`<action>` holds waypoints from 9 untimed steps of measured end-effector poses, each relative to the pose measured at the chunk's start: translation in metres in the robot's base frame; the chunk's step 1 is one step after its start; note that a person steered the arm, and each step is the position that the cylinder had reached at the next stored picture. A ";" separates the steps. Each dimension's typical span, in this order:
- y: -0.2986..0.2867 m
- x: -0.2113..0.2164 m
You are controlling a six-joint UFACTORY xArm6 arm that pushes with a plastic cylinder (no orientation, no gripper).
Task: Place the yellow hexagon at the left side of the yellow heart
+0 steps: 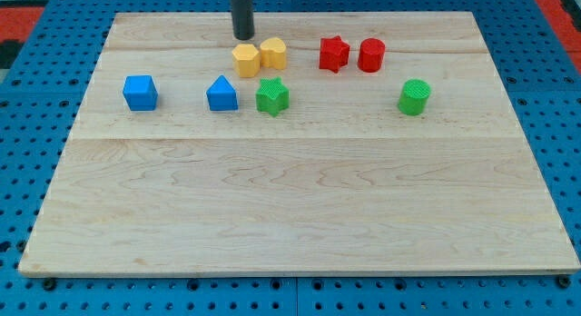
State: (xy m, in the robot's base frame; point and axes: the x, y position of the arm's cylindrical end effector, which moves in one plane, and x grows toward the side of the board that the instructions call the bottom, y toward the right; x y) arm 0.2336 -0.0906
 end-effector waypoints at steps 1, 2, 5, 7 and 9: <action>-0.026 0.014; -0.030 0.048; 0.037 0.105; 0.026 0.101; 0.009 0.086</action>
State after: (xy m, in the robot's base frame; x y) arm 0.3197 -0.0817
